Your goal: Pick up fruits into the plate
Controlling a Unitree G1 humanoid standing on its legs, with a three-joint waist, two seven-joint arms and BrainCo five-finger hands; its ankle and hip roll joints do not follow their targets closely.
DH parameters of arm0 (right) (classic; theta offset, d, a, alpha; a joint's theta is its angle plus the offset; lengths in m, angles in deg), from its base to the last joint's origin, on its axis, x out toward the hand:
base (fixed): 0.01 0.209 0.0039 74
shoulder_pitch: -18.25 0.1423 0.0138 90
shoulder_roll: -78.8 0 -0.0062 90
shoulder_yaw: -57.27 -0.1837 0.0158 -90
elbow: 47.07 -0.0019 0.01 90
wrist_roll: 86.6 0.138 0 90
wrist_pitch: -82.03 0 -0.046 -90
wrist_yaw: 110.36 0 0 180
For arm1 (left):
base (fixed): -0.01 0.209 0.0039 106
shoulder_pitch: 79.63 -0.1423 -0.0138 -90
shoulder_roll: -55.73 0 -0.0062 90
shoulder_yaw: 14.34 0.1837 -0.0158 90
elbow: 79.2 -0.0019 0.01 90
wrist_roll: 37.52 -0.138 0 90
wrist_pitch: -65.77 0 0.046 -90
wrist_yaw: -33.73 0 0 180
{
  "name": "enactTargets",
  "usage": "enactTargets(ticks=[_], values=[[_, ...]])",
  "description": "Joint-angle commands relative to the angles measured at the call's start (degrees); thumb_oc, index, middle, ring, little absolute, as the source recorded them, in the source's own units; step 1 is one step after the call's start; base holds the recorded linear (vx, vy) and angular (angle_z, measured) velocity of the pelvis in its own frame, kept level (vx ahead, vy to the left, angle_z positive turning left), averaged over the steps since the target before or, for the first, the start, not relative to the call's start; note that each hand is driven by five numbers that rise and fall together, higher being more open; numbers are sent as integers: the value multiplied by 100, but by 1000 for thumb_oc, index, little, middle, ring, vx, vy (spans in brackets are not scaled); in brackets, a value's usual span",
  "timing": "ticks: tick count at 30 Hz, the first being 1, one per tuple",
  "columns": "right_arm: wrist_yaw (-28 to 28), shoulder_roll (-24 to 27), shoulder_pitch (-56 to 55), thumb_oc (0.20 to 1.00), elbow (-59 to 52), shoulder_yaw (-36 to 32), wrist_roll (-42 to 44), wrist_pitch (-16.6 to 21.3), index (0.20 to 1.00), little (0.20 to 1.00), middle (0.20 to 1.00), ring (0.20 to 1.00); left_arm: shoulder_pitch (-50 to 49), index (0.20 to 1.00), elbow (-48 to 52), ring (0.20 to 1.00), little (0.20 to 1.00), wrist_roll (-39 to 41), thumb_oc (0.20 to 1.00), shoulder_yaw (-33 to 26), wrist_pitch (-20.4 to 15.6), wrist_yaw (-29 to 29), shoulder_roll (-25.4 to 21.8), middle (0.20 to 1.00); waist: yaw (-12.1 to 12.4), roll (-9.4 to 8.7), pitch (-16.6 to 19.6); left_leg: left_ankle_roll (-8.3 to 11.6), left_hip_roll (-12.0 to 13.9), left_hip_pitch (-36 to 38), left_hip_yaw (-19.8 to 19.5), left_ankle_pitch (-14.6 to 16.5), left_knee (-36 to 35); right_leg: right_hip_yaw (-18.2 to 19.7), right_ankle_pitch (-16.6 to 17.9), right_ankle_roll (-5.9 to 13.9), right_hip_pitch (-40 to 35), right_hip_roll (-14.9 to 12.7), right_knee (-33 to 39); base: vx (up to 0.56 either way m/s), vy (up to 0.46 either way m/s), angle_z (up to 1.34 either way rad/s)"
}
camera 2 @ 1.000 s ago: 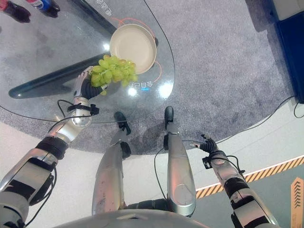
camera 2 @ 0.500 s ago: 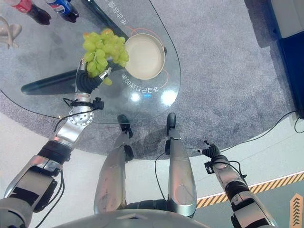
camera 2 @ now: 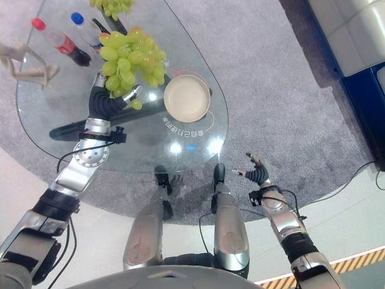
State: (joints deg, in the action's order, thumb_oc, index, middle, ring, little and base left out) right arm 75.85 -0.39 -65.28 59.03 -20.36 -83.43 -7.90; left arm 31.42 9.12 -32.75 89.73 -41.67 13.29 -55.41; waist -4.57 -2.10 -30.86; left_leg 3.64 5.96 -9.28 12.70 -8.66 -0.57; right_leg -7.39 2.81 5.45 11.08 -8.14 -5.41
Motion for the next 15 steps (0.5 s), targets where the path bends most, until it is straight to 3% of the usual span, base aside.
enactTargets(ticks=[1,6,15], values=[[-662,550,-283,1000,-909,-266,-12,231,1000,1000,1000,1000,-335,200,320,200,200,-244,200,-410,-38,479,-122,200,-13,63,1055,99,36,163,-265,529,280,-297,58,102,-323,-142,183,157,27,2],[-1648,1043,57,1000,-1722,-273,286,-78,1000,1000,1000,1000,-635,200,215,200,200,-242,200,-470,203,1243,-532,200,131,118,1600,228,195,609,-217,369,-52,-453,146,177,-847,-260,491,133,19,6],[-2906,1459,1201,1000,-2201,333,681,-794,1000,1000,1000,1000,-659,200,72,200,200,-404,200,-312,367,2315,-911,200,311,177,2050,260,227,1020,-211,434,-100,-587,120,184,-1282,-369,603,66,34,4]])
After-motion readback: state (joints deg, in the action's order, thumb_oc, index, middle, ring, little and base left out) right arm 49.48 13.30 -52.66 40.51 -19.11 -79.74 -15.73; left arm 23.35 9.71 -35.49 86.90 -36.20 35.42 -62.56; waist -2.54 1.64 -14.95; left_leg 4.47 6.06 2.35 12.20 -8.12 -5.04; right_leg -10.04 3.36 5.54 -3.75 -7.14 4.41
